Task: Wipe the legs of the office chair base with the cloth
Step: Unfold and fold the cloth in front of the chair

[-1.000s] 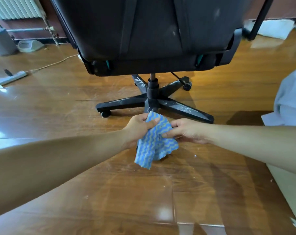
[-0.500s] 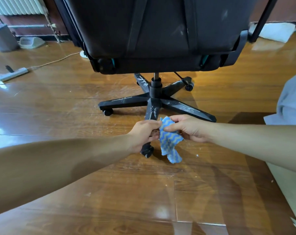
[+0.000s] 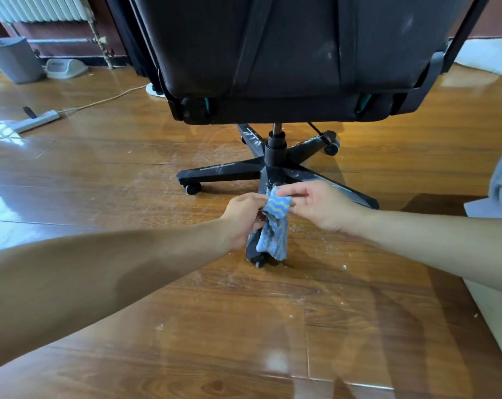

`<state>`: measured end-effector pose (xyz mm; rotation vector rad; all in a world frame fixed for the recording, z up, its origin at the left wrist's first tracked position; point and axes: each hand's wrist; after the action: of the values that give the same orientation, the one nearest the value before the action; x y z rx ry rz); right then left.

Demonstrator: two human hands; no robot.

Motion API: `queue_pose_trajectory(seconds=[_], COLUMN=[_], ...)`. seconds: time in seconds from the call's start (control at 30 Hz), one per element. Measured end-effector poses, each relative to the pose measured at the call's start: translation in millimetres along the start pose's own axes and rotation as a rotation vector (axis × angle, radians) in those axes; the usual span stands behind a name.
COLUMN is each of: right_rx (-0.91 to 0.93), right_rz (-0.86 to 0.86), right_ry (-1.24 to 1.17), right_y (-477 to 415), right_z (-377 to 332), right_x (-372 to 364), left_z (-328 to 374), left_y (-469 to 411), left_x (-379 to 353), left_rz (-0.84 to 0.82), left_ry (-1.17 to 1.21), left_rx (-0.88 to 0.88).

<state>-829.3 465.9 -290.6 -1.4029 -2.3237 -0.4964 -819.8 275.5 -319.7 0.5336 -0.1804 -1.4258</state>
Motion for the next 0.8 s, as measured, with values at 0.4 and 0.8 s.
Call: queue_pose_trajectory(seconds=[0.4, 0.8], right_rx=[0.33, 0.158], right_rz=[0.166, -0.068], right_ry=[0.382, 0.231], right_y=[-1.3, -8.7], right_z=[-6.0, -17.7], right_x=[12.8, 12.6], left_z=[-4.3, 0.3], left_y=[0.6, 9.0], left_x=[3.0, 3.4], left_rz=[-0.059, -0.064], left_ry=[-0.016, -0.093], left_rx=[-0.007, -0.121])
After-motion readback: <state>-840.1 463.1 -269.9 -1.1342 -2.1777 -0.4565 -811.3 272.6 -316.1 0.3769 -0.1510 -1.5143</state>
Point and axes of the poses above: each hand's wrist, its own y-axis away from the middle knuckle, its own x-axis out of the back of the hand, z = x × y, and after that the axes turned 7 degrees about y, right-handed
